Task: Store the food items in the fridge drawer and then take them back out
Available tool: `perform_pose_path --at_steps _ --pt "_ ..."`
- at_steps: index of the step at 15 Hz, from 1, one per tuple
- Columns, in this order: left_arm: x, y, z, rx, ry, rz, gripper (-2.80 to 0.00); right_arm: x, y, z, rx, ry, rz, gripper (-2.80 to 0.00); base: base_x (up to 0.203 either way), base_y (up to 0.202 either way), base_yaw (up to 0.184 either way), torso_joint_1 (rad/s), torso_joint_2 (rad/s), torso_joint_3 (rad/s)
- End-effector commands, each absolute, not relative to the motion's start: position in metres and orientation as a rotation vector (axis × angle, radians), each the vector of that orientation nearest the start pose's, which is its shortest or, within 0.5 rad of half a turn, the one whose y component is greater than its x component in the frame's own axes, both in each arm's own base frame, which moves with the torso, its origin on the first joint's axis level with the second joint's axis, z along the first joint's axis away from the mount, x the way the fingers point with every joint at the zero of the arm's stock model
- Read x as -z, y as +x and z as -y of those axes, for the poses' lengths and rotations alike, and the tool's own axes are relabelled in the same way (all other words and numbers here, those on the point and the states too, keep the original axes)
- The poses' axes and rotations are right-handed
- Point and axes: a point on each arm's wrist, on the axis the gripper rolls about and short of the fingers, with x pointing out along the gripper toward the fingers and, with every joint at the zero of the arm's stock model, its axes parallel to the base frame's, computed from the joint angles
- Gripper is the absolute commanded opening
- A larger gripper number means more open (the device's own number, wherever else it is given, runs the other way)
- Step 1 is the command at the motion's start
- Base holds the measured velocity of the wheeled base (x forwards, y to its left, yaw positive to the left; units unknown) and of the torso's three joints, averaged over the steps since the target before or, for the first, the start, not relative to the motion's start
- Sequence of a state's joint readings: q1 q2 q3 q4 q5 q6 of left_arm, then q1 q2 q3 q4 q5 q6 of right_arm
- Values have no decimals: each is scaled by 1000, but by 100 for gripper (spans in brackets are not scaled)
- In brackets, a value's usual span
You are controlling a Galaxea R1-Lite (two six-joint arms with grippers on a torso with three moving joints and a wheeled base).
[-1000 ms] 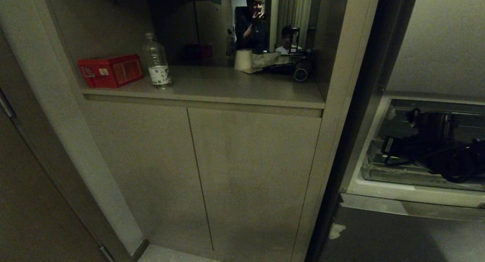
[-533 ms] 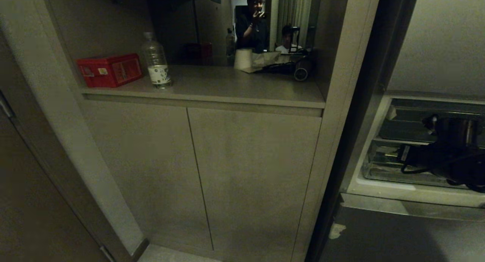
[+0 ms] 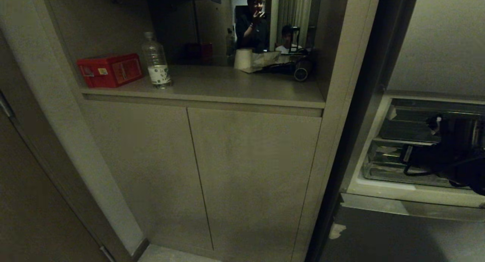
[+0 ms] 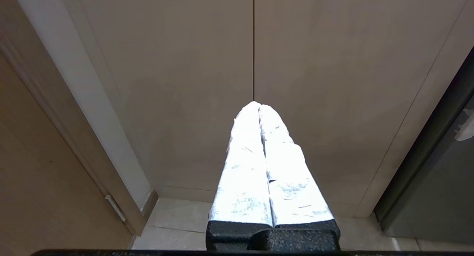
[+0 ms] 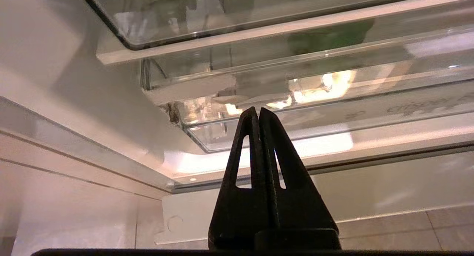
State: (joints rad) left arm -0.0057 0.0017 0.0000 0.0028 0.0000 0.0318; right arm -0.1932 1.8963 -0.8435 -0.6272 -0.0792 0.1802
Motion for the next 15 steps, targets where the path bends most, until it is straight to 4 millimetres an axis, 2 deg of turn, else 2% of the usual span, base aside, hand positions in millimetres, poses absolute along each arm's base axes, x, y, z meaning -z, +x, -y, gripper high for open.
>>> perform_pose_path --at_steps 1,3,6,11,15 --pt "-75 -23 0 6 32 -6 -280 -111 337 69 295 204 -406 -280 0 0 0 0 0 0" --pt "-75 -23 0 6 32 -6 -280 -97 340 76 304 199 -360 -280 0 0 0 0 0 0" --pt "-75 -23 0 6 32 -6 -280 -82 326 83 326 172 -331 -280 0 0 0 0 0 0" --pt "-75 -23 0 6 32 -6 -280 -56 316 86 331 149 -218 -280 0 0 0 0 0 0" --pt "-75 -23 0 6 32 -6 -280 -47 312 83 263 139 -182 -280 0 0 0 0 0 0"
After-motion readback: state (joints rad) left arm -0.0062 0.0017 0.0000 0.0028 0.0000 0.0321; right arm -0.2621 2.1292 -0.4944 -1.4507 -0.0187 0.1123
